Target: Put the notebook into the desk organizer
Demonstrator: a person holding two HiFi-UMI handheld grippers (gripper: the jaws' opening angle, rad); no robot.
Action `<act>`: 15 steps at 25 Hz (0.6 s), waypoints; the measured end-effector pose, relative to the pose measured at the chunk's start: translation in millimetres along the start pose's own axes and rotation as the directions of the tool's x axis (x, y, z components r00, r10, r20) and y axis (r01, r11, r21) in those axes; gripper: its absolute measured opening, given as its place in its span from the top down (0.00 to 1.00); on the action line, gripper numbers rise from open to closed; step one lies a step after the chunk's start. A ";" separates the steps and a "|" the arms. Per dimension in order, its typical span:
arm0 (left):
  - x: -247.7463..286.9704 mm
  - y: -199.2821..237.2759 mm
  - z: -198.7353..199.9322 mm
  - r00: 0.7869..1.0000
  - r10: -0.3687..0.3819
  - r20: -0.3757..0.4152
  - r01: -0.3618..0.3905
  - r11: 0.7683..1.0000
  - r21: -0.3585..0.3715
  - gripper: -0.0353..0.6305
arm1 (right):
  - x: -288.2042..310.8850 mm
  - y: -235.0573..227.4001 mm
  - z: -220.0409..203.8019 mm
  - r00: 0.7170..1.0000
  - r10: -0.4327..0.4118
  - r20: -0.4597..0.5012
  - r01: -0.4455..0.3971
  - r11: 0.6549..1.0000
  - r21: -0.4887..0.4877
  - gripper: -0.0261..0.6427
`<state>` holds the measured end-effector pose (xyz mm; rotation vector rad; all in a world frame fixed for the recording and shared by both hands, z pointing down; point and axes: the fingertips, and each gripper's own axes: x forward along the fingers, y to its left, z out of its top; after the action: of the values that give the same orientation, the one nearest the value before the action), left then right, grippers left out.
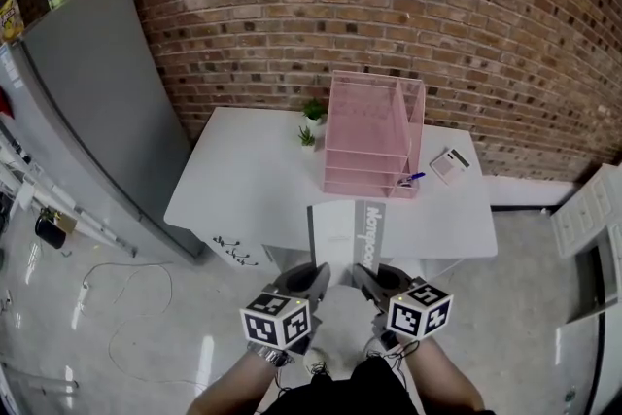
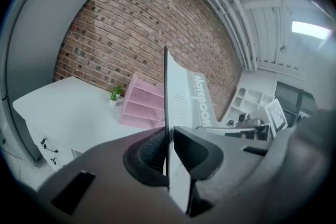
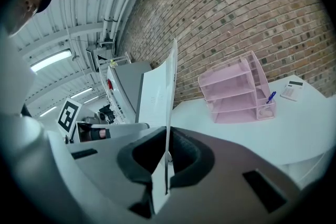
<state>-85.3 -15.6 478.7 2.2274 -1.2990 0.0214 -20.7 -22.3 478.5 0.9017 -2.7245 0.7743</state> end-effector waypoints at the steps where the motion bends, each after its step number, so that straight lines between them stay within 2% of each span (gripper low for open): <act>1: 1.4 1.9 1.0 1.000 -0.001 -0.001 0.001 1.000 -0.001 0.90 | 2.1 -1.3 0.9 1.000 -0.001 -0.002 0.001 1.000 0.001 0.94; 15: 54.0 24.9 3.8 0.999 0.022 -0.041 -0.024 0.999 -0.041 0.90 | 30.3 -55.8 6.7 0.998 0.037 -0.043 -0.033 0.996 0.081 0.94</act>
<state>-77.7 -69.9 502.0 2.1659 -1.2917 0.0470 -11.8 -79.3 505.8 0.8437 -2.6944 0.9052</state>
